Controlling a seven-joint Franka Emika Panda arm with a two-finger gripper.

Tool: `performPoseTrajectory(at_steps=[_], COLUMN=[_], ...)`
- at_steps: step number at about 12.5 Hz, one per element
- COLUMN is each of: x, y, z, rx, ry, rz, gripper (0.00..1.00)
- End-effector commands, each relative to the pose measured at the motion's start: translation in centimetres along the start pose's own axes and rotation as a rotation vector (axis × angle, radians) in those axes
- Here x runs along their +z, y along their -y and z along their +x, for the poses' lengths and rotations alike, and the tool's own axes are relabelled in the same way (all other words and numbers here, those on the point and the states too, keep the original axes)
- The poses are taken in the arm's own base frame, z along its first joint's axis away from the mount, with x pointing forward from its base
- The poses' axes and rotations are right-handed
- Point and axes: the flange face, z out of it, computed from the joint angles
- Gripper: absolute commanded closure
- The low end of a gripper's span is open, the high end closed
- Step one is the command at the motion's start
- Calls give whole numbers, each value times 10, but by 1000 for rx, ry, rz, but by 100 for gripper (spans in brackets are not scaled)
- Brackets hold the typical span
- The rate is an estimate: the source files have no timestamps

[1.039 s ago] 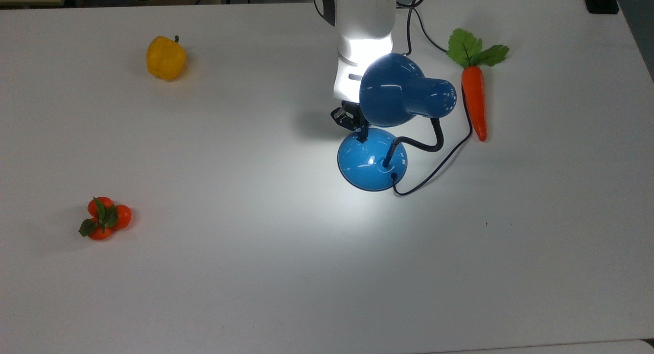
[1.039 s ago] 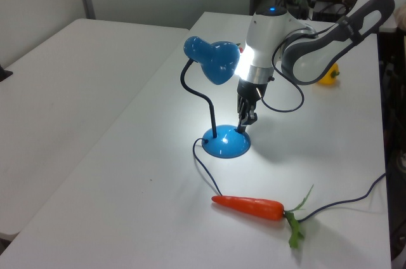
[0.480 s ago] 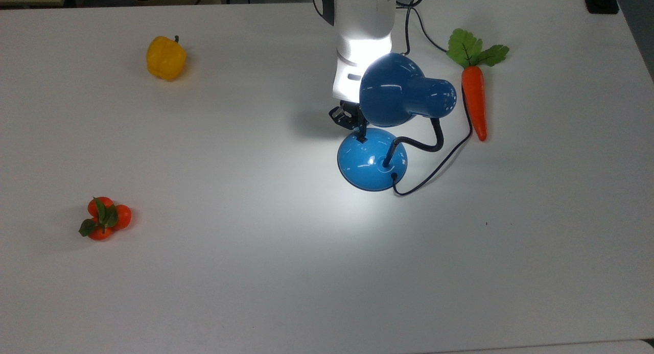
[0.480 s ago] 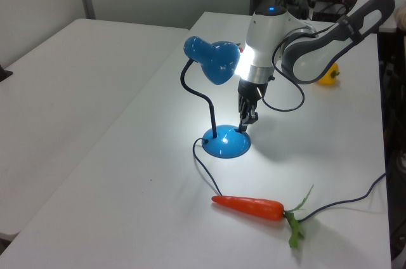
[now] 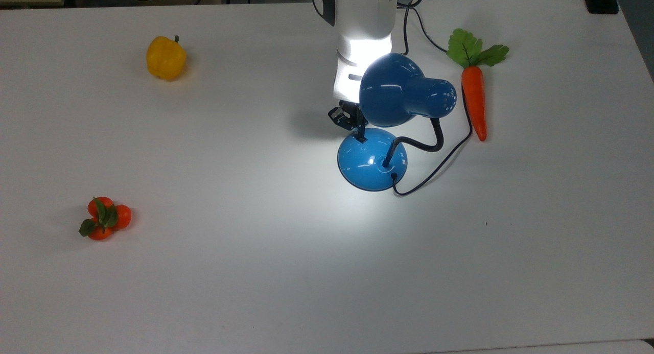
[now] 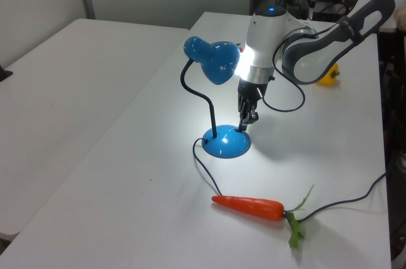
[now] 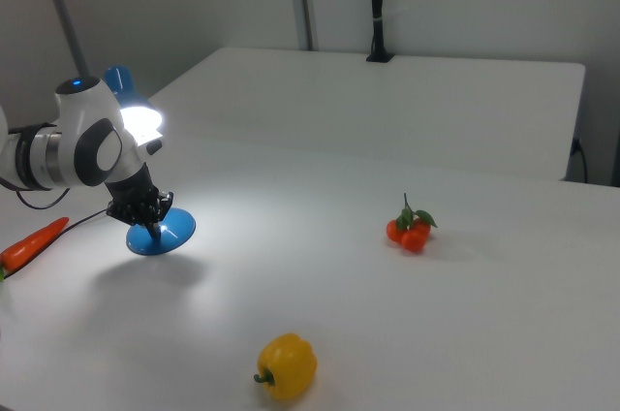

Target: Turn off lamp

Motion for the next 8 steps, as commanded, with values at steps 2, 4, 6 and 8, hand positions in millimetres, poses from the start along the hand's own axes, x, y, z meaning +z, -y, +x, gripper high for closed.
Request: performPoseTrajectory(at_steps=[2,4,6,8], x=[12,17,18,15], y=[-1,-1,-4,-18], z=[-1,-3,-6,-16], rx=[-25,-35,-21,10], ry=[18,31,46,110], rz=[-9,-15,-16,-18], gripper=[100,100,100,100])
